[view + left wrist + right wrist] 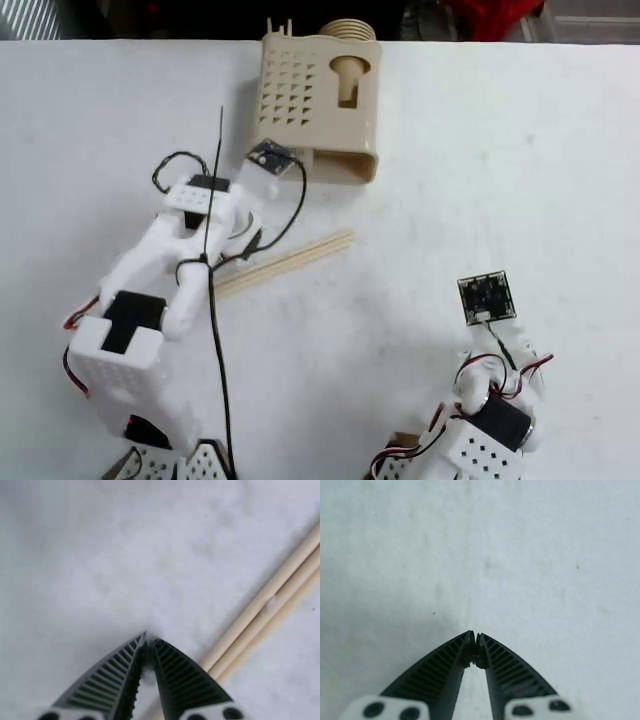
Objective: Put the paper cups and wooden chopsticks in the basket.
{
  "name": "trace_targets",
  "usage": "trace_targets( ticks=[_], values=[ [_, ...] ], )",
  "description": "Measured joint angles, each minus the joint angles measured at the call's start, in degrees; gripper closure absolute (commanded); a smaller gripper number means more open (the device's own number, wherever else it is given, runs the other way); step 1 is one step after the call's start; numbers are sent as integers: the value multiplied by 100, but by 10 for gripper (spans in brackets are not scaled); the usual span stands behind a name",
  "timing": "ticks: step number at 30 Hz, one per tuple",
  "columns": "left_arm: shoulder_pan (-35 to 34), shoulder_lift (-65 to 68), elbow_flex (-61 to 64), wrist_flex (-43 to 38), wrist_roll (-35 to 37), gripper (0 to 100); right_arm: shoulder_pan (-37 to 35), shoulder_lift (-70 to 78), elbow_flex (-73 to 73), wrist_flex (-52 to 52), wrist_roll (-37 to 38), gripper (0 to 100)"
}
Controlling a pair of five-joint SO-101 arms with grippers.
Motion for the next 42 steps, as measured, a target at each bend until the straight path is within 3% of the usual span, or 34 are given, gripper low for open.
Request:
trace_targets(
  ticks=[19, 29, 35, 42],
  values=[
    [0, 0, 26, -114, 220, 977, 0, 0, 0, 0, 0, 978],
    [-633, -44, 26, -193, 747, 976, -114, -35, -88, -334, 0, 978],
    [-1547, -44, 26, -747, 1292, 976, -879, -62, -211, -484, 0, 978],
    [-1582, -44, -123, -853, 1591, 976, -1916, -62, 0, 167, 0, 978]
  ],
)
